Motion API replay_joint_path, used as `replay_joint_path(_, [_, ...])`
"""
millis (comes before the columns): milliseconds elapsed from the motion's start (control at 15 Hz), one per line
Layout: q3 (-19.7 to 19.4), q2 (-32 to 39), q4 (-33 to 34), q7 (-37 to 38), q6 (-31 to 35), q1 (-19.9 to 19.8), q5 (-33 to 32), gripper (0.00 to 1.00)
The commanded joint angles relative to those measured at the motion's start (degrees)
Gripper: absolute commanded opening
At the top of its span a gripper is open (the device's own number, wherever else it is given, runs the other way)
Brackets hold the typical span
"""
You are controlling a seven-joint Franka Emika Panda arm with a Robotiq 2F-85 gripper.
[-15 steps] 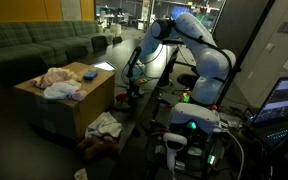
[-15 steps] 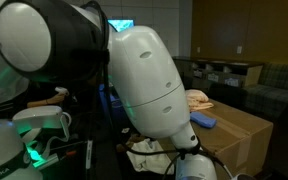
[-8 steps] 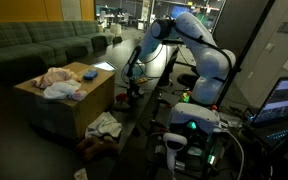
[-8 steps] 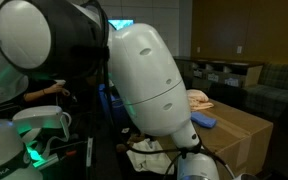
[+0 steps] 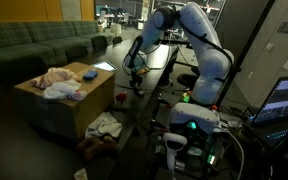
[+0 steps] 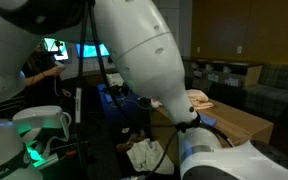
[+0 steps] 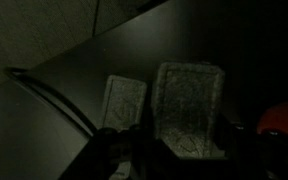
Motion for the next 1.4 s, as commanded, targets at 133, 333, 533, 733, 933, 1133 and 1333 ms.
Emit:
replay_joint_path(133, [-5.5,-13.9,-8.6,5.7,-5.1,7.4,-6.5,0.33])
replay_joint_path(333, [-6.9,-20.1,-10.4,8.5,-7.9,9.8,-9.8,0.33])
replay_joint_path(533, [-6.8,-26.0,-11.4,10.1,-10.5,11.3,-12.6,0.33])
replay_joint_path(733, [-5.8,-30.2,-11.3,11.8,-12.8,12.8,-14.7,0.33])
replay_joint_path(933, [-4.2,-32.6,-10.5,12.8,-14.4,14.4,-15.6,0.33])
replay_joint_path(1133, [-2.2,-33.3,-9.6,13.5,-15.4,16.0,-15.6,0.33])
replay_joint_path(1333, [-0.3,-32.4,-8.7,14.0,-15.3,17.5,-15.1,0.33])
